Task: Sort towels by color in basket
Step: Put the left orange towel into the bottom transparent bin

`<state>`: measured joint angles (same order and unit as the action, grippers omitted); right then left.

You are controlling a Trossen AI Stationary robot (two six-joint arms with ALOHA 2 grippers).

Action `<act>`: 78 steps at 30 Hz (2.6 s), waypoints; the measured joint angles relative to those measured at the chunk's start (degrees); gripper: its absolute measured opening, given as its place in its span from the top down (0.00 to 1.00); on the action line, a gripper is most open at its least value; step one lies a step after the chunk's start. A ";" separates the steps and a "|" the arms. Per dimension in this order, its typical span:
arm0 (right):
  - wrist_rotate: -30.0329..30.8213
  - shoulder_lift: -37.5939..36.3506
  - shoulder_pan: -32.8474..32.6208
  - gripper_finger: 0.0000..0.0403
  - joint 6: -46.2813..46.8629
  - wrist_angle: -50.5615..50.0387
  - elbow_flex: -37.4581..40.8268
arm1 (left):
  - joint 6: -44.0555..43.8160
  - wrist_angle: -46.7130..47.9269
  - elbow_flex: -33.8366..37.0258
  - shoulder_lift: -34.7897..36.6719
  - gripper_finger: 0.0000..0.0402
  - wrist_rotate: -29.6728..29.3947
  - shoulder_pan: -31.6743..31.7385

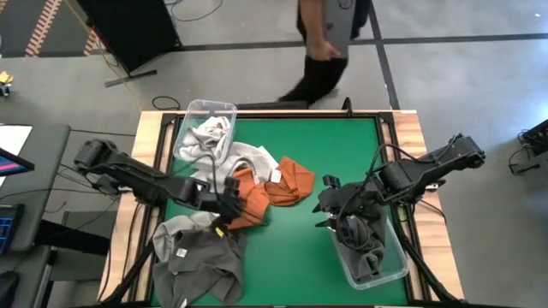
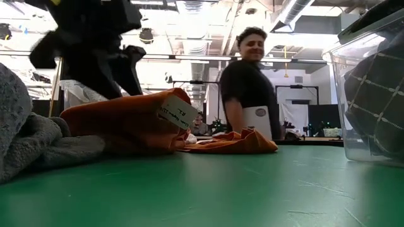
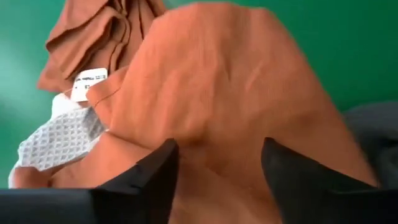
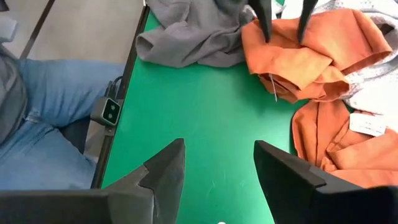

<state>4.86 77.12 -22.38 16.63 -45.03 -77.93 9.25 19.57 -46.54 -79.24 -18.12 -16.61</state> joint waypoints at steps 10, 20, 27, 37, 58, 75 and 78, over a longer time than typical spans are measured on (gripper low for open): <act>0.07 0.00 1.56 0.45 -0.59 0.06 0.05 | -1.42 -4.56 -0.46 -8.63 0.21 0.12 3.07; 0.02 5.50 1.43 0.45 -0.61 -1.17 0.11 | -1.29 -7.37 -0.74 -16.31 0.48 6.11 5.80; -2.31 10.25 1.43 0.45 -0.59 -7.08 0.11 | 0.97 -6.98 -0.61 -13.82 0.94 6.29 5.32; -3.35 7.70 -0.90 0.47 -0.02 -9.06 0.11 | 5.05 -6.50 -5.93 -5.92 0.97 6.29 3.46; 8.64 2.83 -8.63 0.62 14.68 -28.95 0.11 | 14.69 -17.71 -15.12 -1.36 0.97 10.38 -0.80; 28.53 -7.13 -18.66 0.66 26.27 -33.92 0.11 | 15.05 -30.98 -15.45 -1.49 0.97 19.49 1.35; 29.85 -7.08 -18.88 0.66 26.27 -33.88 0.11 | 14.78 -31.91 -15.45 -1.49 0.97 19.53 1.91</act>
<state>34.71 70.04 -41.26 42.90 -78.92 -77.82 24.04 -12.34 -62.00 -80.73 1.41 -14.70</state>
